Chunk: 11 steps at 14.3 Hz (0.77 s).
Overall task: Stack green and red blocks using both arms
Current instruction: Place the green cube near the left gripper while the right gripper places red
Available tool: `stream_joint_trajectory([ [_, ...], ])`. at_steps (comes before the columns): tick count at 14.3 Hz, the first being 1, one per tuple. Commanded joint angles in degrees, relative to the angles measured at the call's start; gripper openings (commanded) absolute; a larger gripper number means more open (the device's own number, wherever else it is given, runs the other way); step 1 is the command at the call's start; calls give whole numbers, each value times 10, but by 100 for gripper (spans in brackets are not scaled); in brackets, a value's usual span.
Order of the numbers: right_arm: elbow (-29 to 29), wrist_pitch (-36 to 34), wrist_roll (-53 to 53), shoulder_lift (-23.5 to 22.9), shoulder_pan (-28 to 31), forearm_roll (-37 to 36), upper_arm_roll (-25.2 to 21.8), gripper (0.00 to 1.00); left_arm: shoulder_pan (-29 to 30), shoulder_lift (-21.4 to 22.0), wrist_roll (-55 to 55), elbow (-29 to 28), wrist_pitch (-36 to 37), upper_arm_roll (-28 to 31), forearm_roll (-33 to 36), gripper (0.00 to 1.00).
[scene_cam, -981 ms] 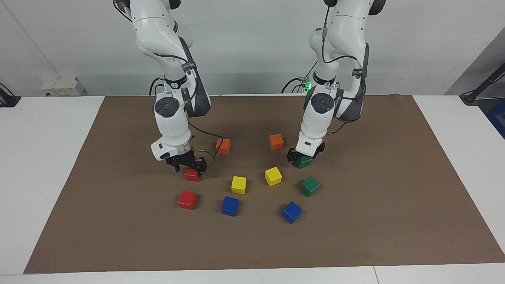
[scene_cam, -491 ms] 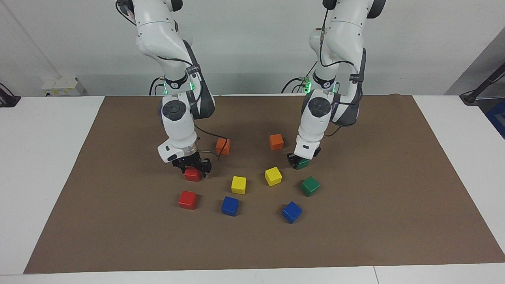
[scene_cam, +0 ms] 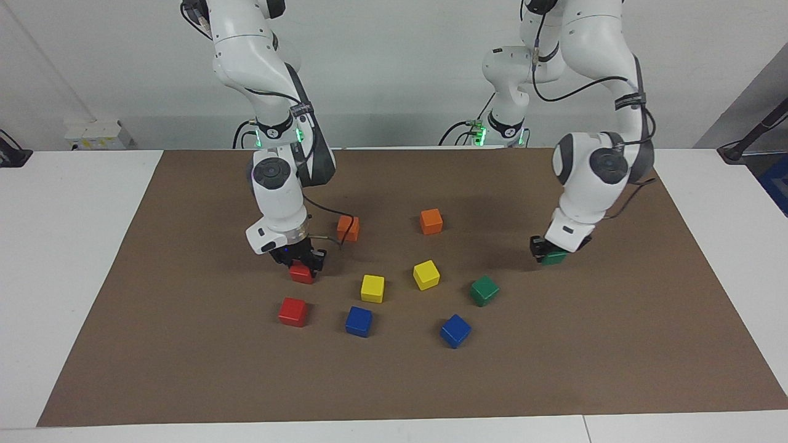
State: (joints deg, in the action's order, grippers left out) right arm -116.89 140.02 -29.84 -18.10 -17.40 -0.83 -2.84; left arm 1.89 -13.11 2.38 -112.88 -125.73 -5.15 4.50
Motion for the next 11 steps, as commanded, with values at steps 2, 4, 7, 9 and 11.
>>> stream_joint_trajectory([
  [2, -4, -37, 91, 25, 36, 11, 3, 0, 38, -23, -108, -8, -42, -8, 8, 0],
  [4, -4, -83, 163, 58, 73, 11, 2, 0, 49, -36, -127, -14, -53, -8, 9, 0],
  [7, -7, -113, 273, 76, 138, 12, 3, 0, 51, -41, -135, -23, -69, -9, 8, 0],
  [9, -13, -106, 332, 76, 174, 12, 3, 0, 51, -40, -128, -37, -80, -9, 8, 0],
  [11, -28, -96, 347, 76, 201, 12, 3, 0, 50, -39, -111, -49, -93, -9, 7, 0],
])
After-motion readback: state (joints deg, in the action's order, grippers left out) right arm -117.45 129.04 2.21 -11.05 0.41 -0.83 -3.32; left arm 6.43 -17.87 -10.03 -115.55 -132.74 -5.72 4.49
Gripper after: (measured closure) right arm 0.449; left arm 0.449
